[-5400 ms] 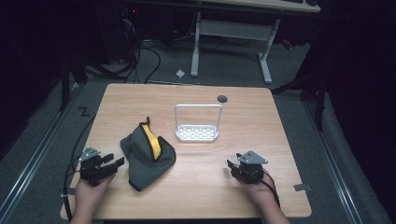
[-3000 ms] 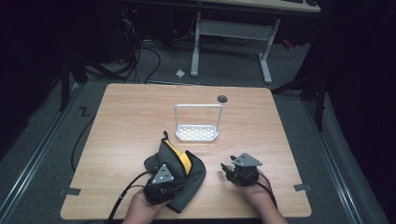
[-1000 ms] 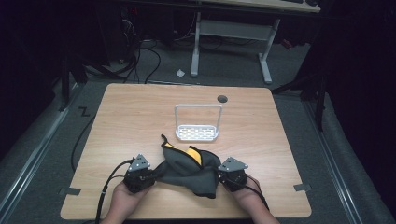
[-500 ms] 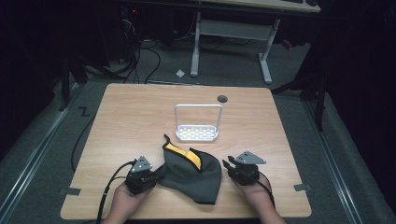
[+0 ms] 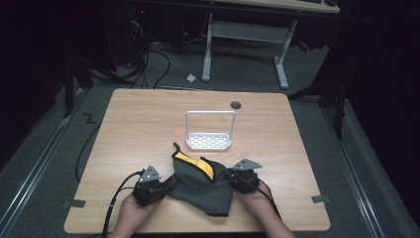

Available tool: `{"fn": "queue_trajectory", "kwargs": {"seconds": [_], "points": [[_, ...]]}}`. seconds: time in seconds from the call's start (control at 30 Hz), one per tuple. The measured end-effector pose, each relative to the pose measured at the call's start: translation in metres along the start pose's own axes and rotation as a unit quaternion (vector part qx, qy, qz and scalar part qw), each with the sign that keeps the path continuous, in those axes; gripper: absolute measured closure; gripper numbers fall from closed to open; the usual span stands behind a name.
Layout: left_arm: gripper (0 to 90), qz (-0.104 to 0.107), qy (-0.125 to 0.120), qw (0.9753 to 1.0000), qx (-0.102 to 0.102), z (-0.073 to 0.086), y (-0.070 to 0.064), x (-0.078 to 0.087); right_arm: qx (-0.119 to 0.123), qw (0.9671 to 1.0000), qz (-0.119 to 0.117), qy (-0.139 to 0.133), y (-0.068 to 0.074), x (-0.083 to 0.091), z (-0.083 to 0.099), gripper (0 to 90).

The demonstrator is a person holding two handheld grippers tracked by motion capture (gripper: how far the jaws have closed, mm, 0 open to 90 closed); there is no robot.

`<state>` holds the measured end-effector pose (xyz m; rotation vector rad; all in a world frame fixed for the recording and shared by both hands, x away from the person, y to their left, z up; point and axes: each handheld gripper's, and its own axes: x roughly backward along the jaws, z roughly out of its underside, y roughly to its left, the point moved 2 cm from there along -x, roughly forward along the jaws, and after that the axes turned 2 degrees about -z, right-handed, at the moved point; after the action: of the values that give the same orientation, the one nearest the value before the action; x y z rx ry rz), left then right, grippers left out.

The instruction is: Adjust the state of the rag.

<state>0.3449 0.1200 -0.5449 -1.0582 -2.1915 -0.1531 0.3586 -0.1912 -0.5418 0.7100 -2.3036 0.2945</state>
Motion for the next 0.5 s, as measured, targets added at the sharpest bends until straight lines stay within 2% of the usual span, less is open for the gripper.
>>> {"fn": "queue_trajectory", "kwargs": {"seconds": [0.03,0.07,0.17,0.27,0.43,0.47,0.5], "points": [[82.1,0.0,0.0,1.0,0.0,0.0,0.0,0.0,0.0,1.0,0.0,0.0,0.0,0.0,0.0,82.9],[82.1,0.0,0.0,1.0,0.001,0.0,0.0,0.001,0.013,0.9999,0.01,-0.004,0.001,0.004,-0.001,83.8],[81.9,0.001,-0.002,1.0,-0.001,0.0,-0.001,0.001,0.021,0.9989,0.03,-0.029,-0.002,0.018,-0.005,84.0],[81.8,0.011,-0.006,0.9999,-0.007,-0.002,-0.004,0.001,0.015,0.9978,0.04,-0.051,-0.009,0.033,-0.004,83.8],[81.0,0.027,0.001,0.9995,-0.019,-0.004,-0.014,-0.004,0.01,0.9951,0.065,-0.073,-0.018,0.052,-0.001,83.8],[80.2,0.031,0.003,0.9993,-0.021,-0.004,-0.016,-0.004,0.005,0.994,0.077,-0.078,-0.023,0.056,-0.001,83.9],[80.2,0.034,0.003,0.9992,-0.022,-0.004,-0.018,-0.004,0.005,0.994,0.077,-0.078,-0.023,0.056,-0.001,83.9]]}}
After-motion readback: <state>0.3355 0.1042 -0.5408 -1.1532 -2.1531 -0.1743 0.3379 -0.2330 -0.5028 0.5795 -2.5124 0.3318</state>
